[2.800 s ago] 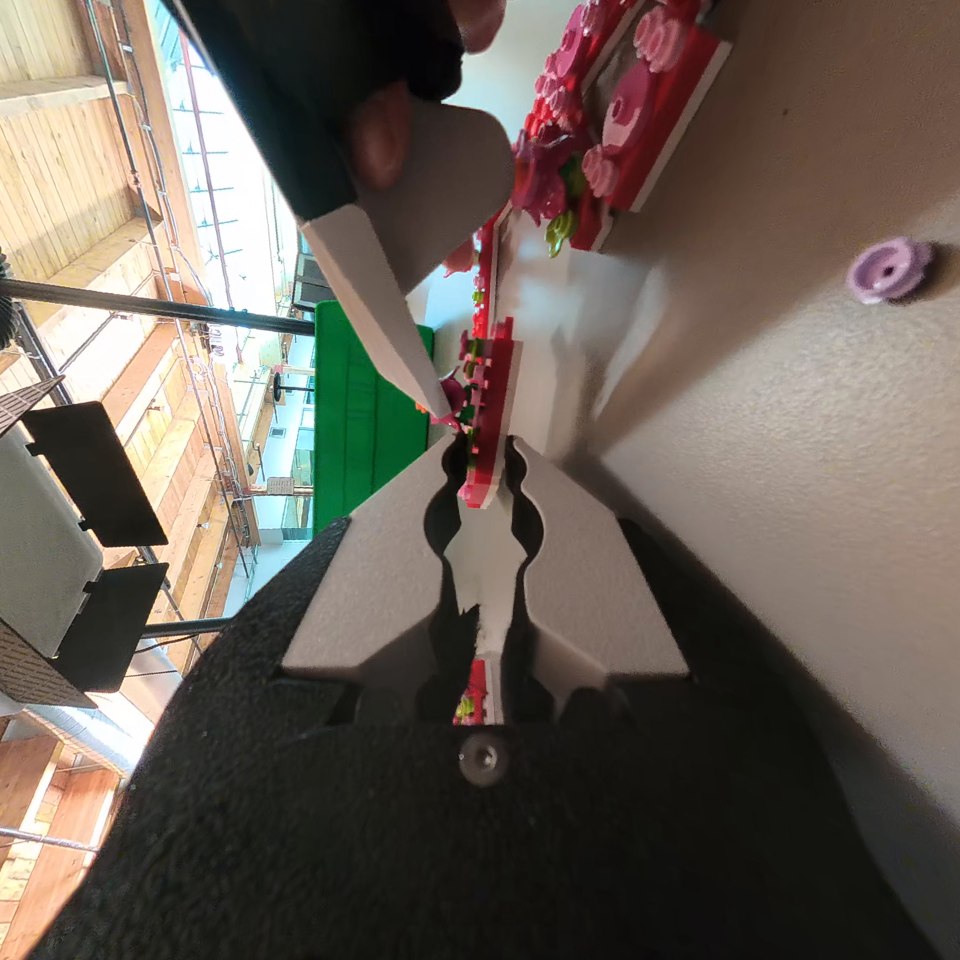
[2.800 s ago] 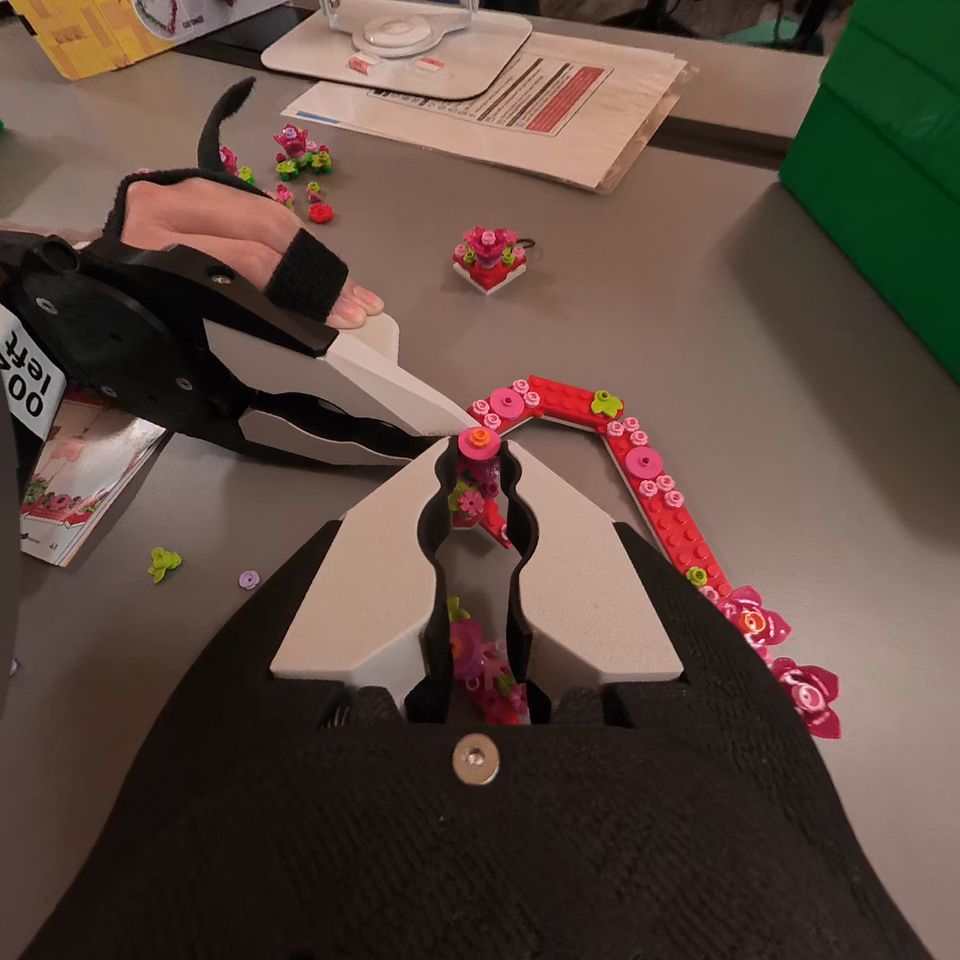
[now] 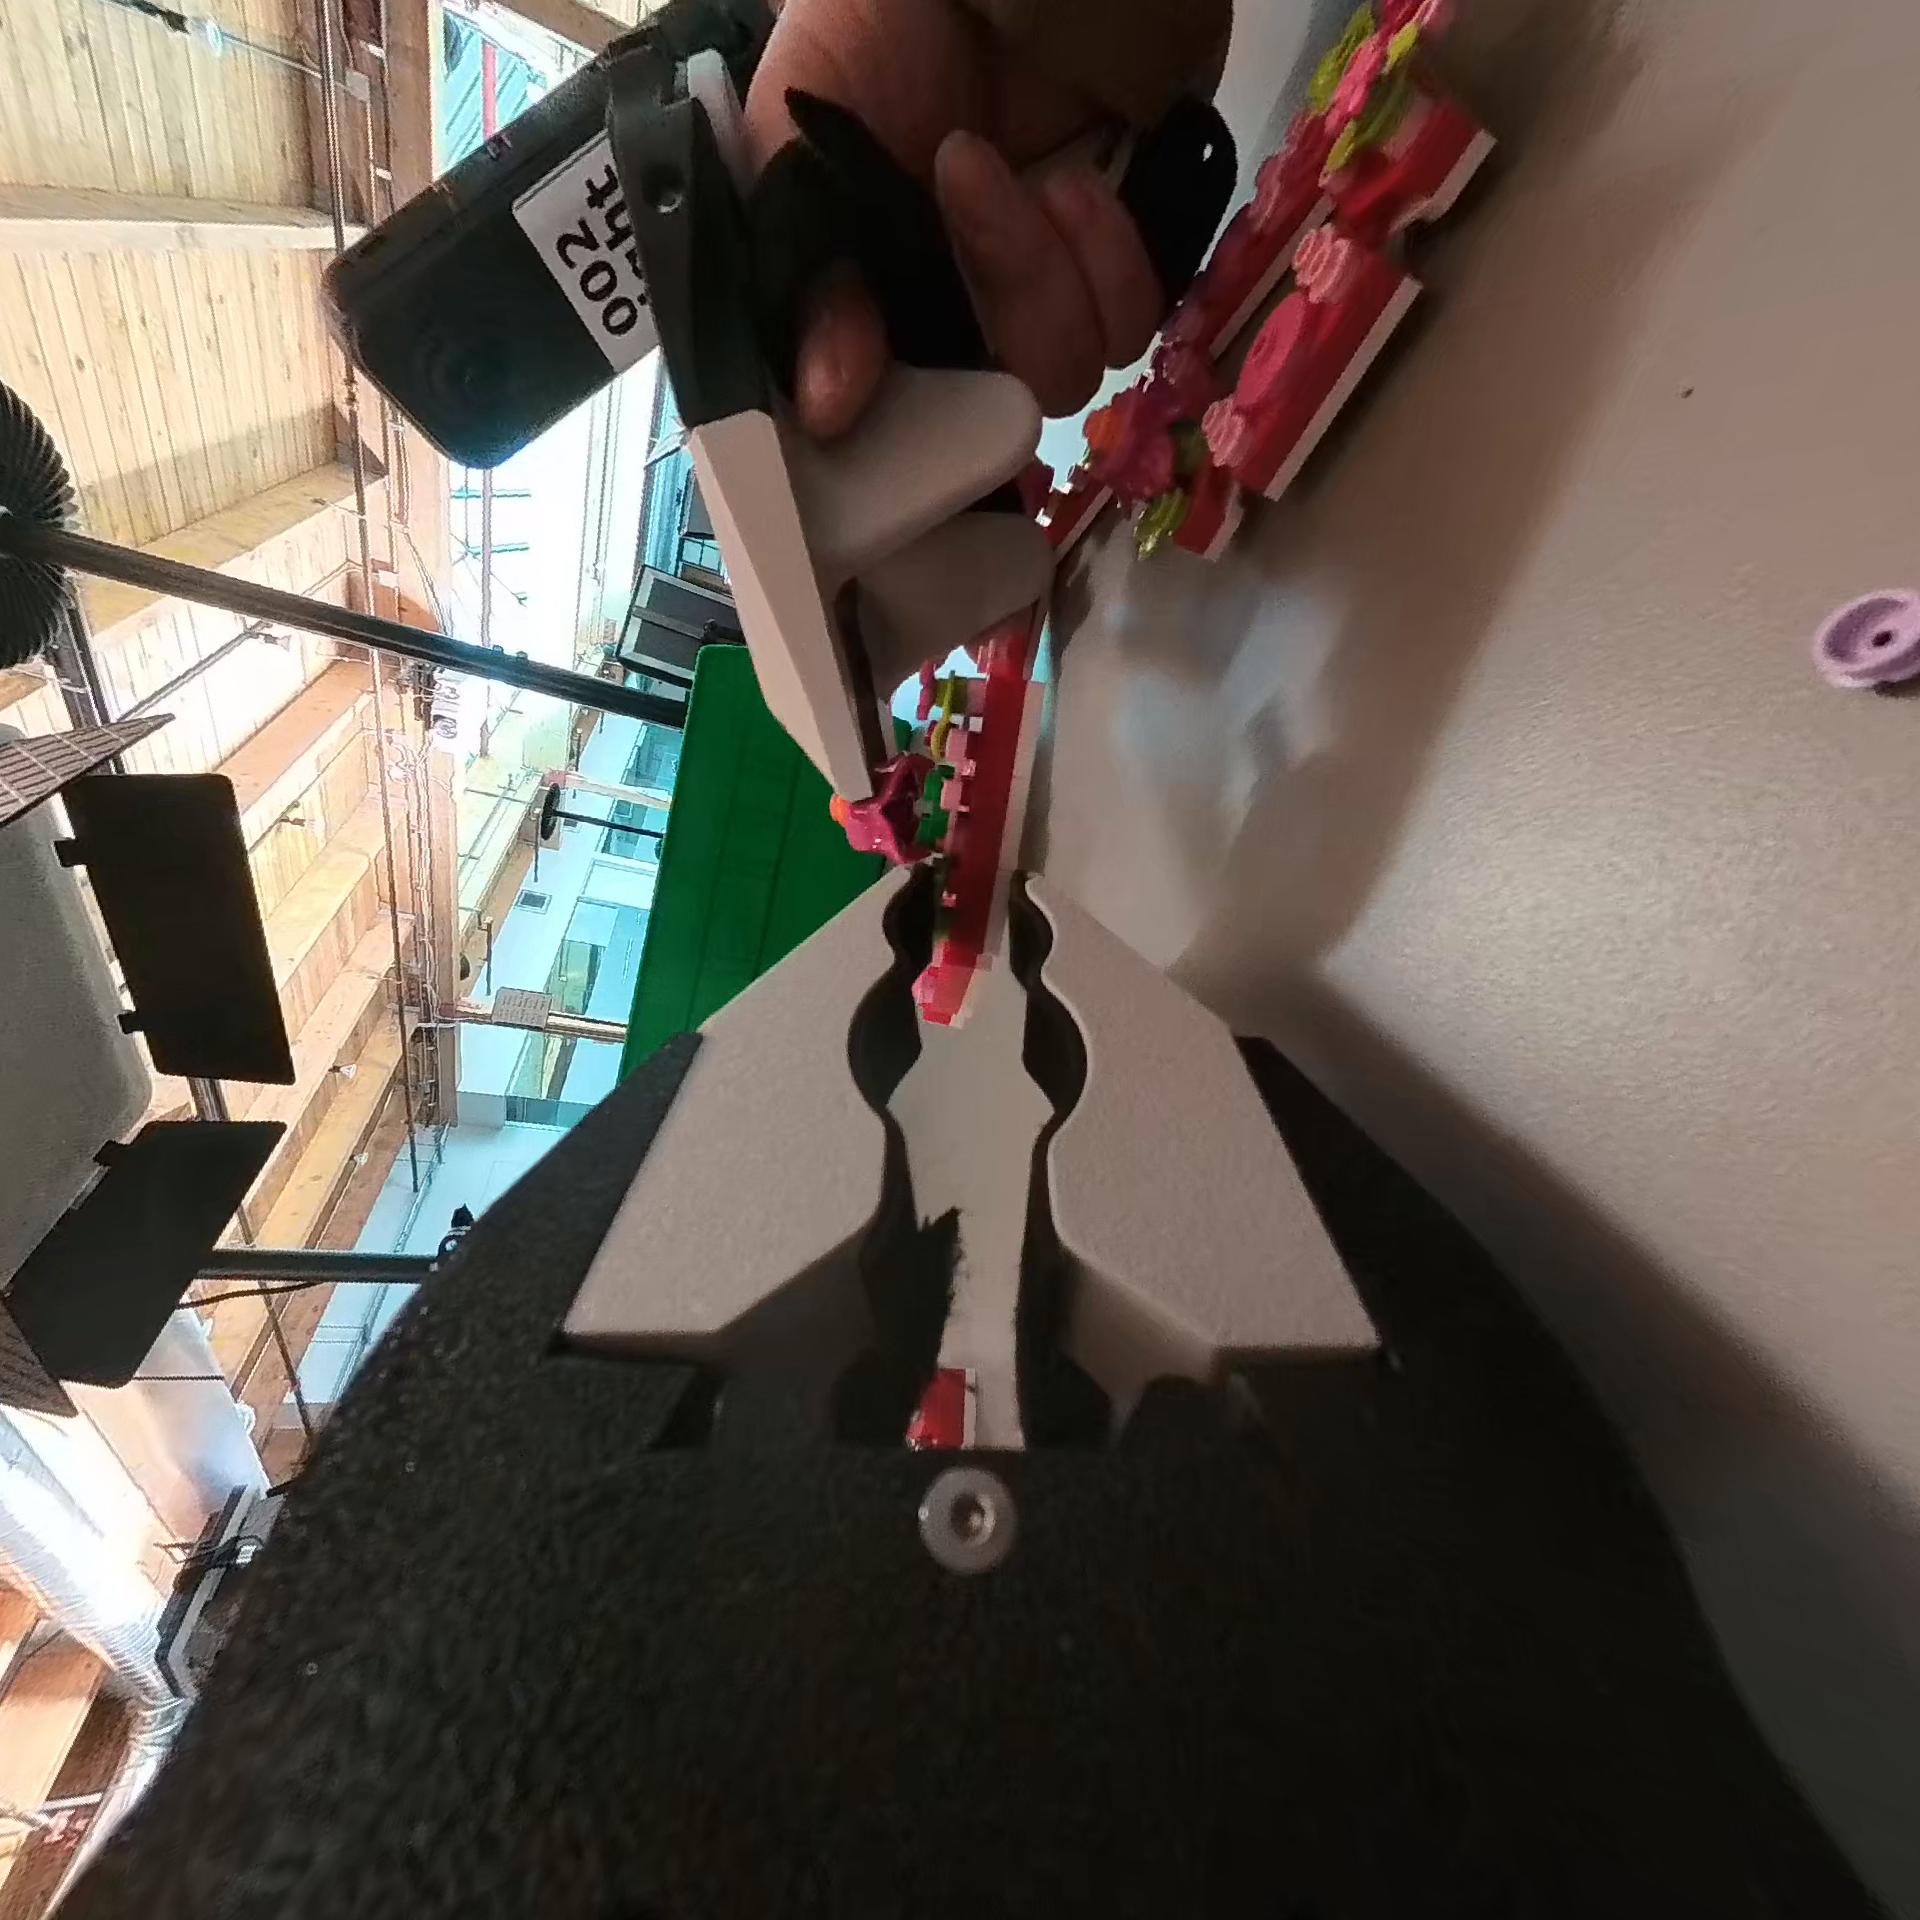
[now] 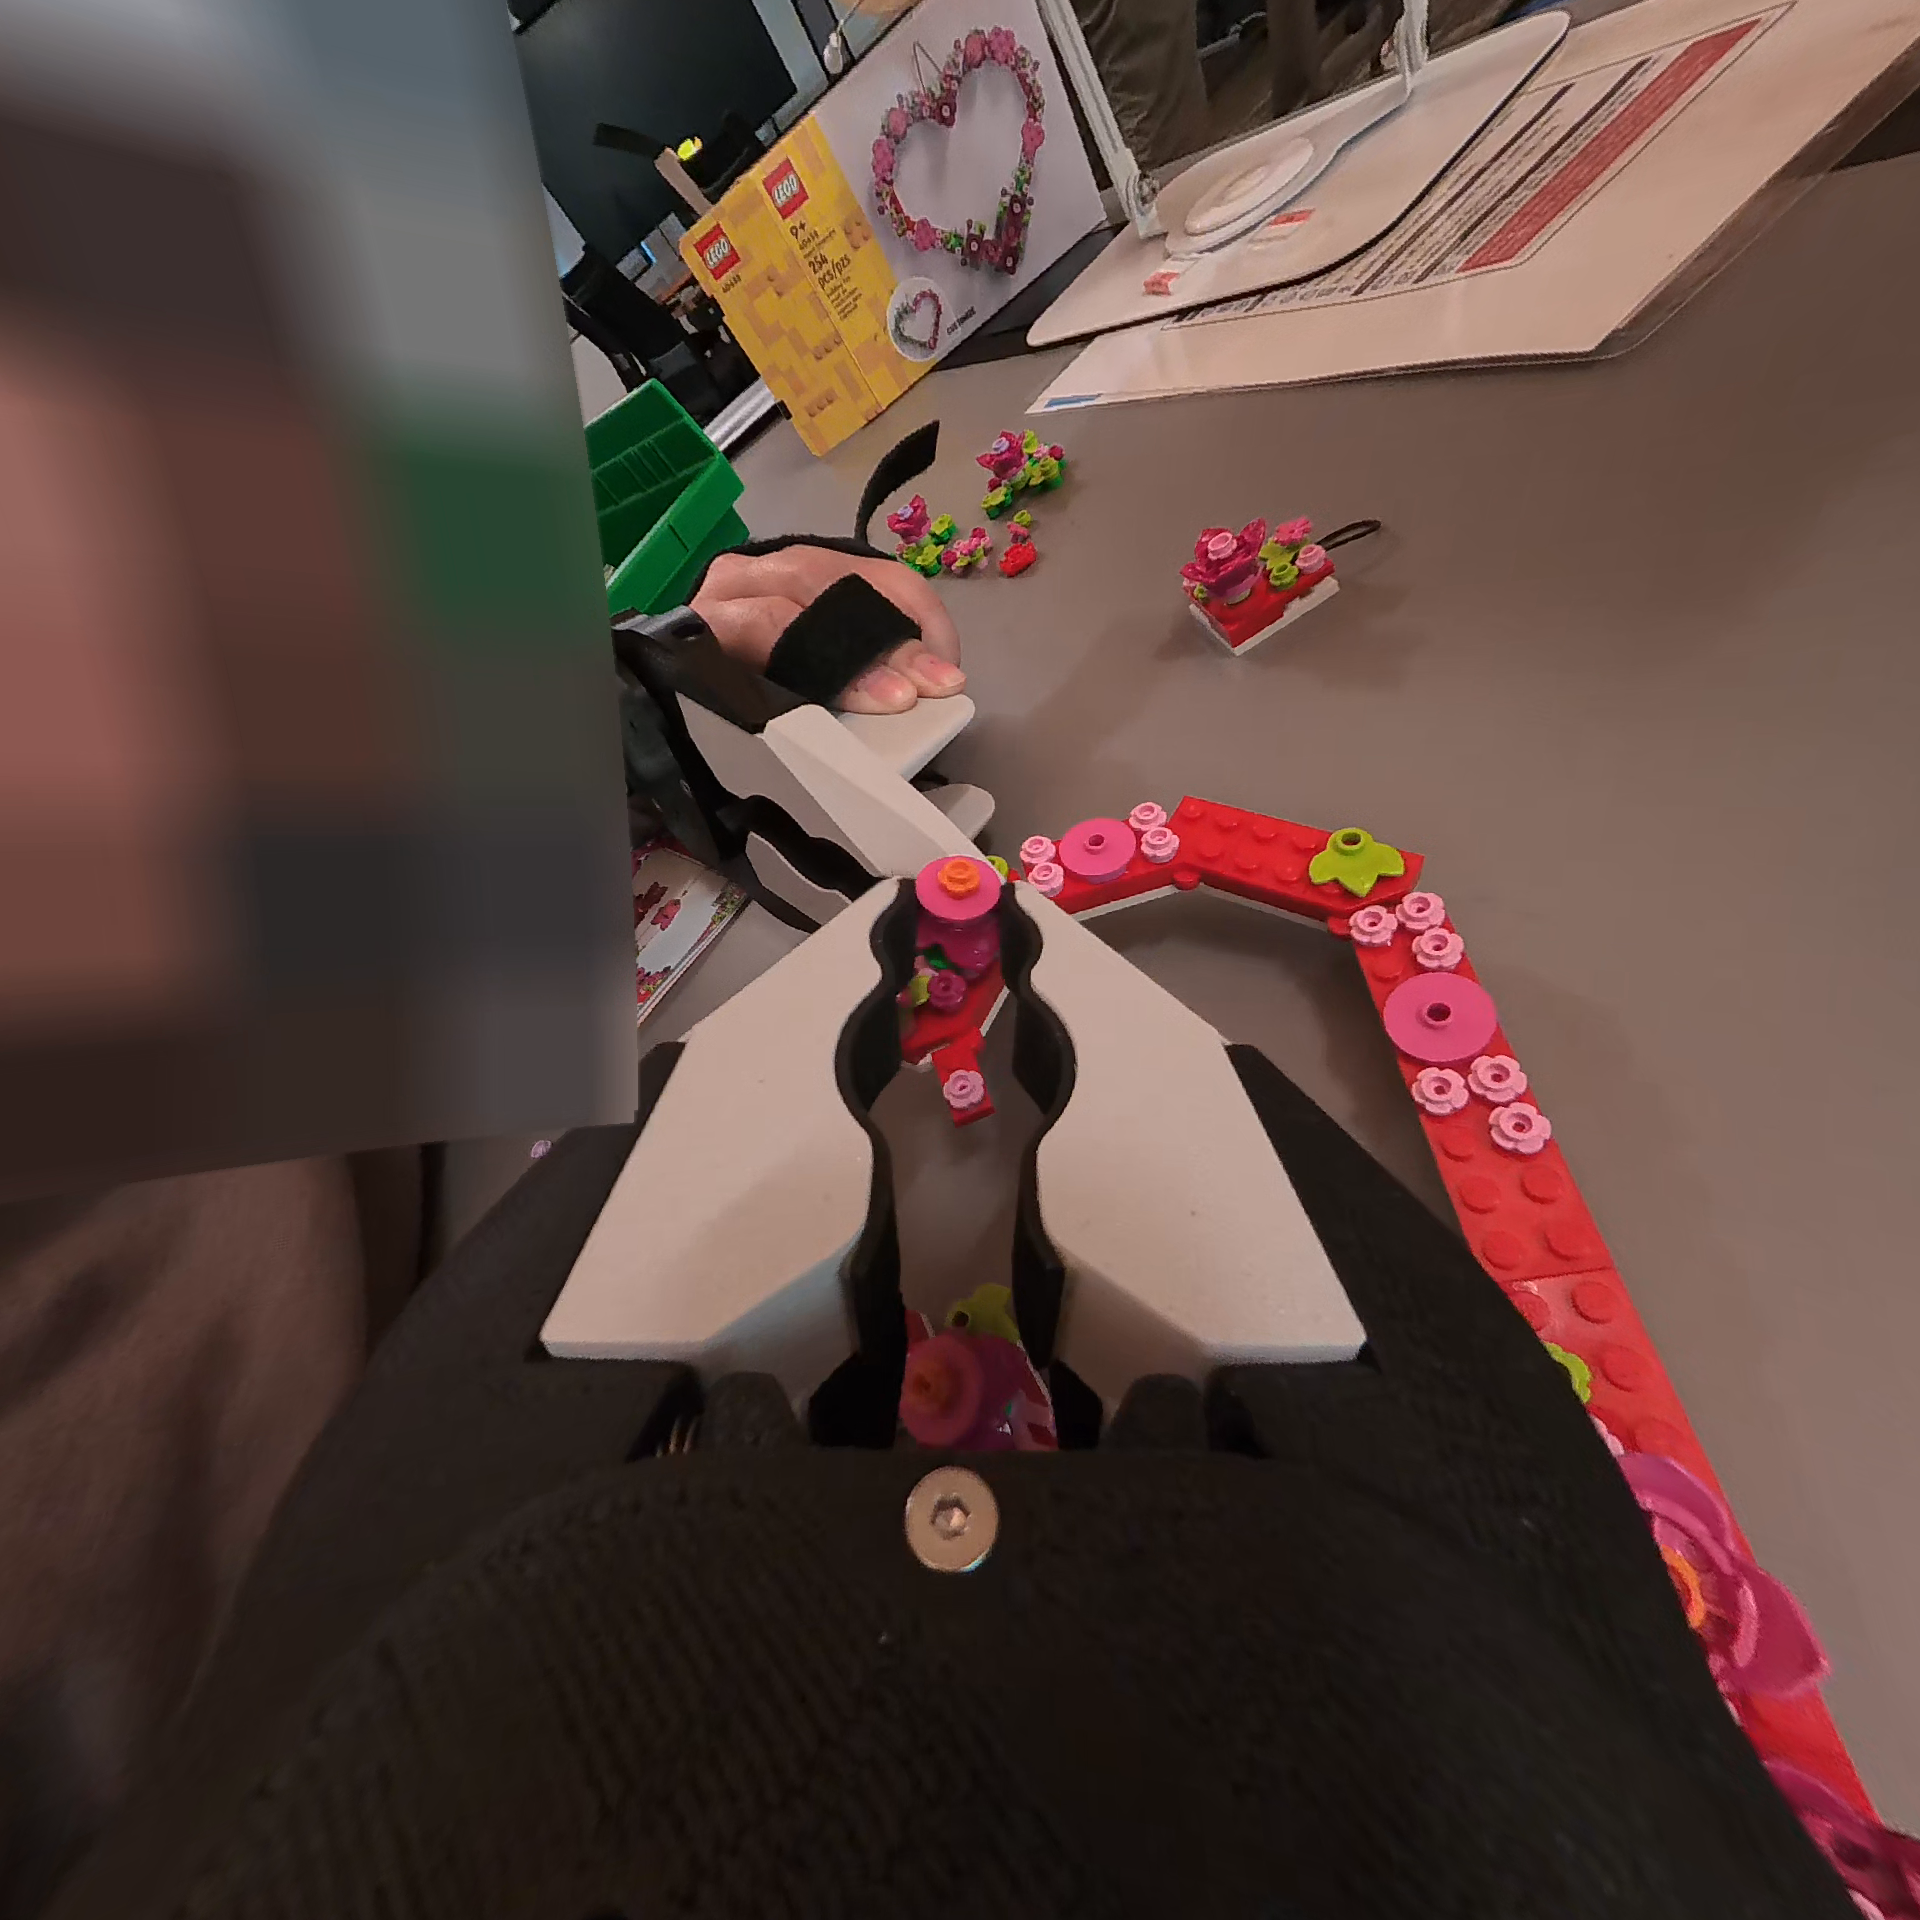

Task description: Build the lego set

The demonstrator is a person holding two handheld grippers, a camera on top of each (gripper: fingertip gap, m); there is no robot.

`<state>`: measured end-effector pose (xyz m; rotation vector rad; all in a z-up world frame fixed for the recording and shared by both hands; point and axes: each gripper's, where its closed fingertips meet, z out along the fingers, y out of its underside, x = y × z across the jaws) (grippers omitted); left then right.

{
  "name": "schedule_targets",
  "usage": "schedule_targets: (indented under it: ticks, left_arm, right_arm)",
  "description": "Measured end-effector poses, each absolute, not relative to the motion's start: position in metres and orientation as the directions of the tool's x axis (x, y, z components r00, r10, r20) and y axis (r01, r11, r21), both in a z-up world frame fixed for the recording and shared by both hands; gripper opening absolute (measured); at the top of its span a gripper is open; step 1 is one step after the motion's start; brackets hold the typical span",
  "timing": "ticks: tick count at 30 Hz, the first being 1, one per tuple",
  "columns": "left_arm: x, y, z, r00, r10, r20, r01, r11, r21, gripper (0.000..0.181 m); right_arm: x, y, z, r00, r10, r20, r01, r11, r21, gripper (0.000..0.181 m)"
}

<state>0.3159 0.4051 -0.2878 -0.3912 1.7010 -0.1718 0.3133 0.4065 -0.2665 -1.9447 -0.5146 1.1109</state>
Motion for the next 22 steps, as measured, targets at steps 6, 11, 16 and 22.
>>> schedule_targets:
  ticks: [6,11,16,22]
  left_arm:
    - [0.3157,0.4056,-0.2876,-0.122,-0.349,-0.929,-0.162,0.93,-0.329,0.011]
    - [0.3158,0.4057,-0.2883,-0.124,-0.346,-0.93,-0.165,0.931,-0.325,0.011]
    - [0.3158,0.4053,-0.2891,-0.129,-0.345,-0.93,-0.165,0.932,-0.323,0.011]
    - [0.3158,0.4052,-0.2873,-0.121,-0.355,-0.927,-0.162,0.929,-0.334,0.011]
  right_arm:
    - [0.3118,0.4064,-0.2655,0.524,0.679,-0.514,-0.051,-0.578,-0.814,0.014]
    - [0.3123,0.4075,-0.2656,0.544,0.686,-0.483,-0.036,-0.556,-0.83,0.013]
    - [0.3144,0.4093,-0.2661,0.575,0.689,-0.442,-0.017,-0.53,-0.848,0.014]
    - [0.3148,0.4095,-0.2649,0.561,0.679,-0.474,-0.048,-0.545,-0.837,0.014]
